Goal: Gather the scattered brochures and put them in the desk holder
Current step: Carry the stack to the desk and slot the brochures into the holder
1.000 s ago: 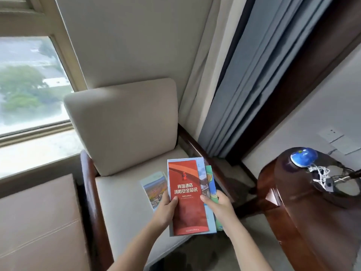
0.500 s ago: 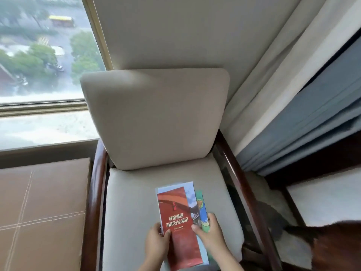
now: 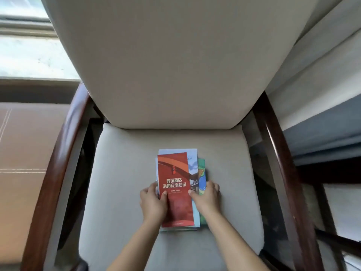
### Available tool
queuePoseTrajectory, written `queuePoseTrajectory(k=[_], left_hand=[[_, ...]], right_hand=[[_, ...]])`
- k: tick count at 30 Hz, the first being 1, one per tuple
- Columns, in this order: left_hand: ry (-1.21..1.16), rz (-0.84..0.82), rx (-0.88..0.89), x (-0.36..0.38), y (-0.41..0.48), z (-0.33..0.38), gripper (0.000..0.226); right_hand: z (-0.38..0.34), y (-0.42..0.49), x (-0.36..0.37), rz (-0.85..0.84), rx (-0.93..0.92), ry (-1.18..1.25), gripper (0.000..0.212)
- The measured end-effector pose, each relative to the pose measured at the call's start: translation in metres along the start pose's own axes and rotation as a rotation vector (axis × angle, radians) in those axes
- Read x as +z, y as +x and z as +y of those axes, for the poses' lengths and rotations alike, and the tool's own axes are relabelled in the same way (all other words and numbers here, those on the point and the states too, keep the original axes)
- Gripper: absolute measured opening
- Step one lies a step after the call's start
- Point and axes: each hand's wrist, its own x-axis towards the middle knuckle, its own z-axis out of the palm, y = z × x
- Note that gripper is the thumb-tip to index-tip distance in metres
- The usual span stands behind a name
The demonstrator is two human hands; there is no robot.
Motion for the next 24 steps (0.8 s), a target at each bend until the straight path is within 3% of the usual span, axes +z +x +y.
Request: queuePoseTrajectory(k=[4, 10, 12, 14, 17, 20, 24], left_hand=[[-0.035, 0.009, 0.018, 0.008, -0.005, -0.009, 0.060], [-0.149, -0.017, -0.230, 0.009, 0.015, -0.011, 0.071], [-0.163, -0.097, -0.234, 0.006, 0.023, -0.011, 0.065], [-0.191, -0.231, -0.204, 0.002, 0.024, -0.012, 0.058], [-0.336, -0.324, -0.102, -0.002, 0.014, -0.016, 0.054], [-0.514, -0.394, 0.088, -0.012, -0.005, -0.016, 0.030], [-0.424, -0.375, 0.426, -0.034, -0.022, -0.009, 0.030]], right_hand=[[0.009, 0.001, 0.017, 0.015, 0.057, 0.048, 0.045], [0.012, 0.003, 0.018, -0.009, 0.072, 0.169, 0.056], [0.009, 0.006, 0.012, -0.049, 0.100, 0.165, 0.044], [0.006, 0.006, 0.009, -0.075, 0.117, 0.165, 0.047], [0.006, -0.002, 0.008, -0.079, 0.142, 0.322, 0.060], [0.008, -0.016, 0.000, -0.097, 0.063, 0.574, 0.051], [0.004, -0.033, -0.021, -0.059, -0.177, 0.674, 0.050]])
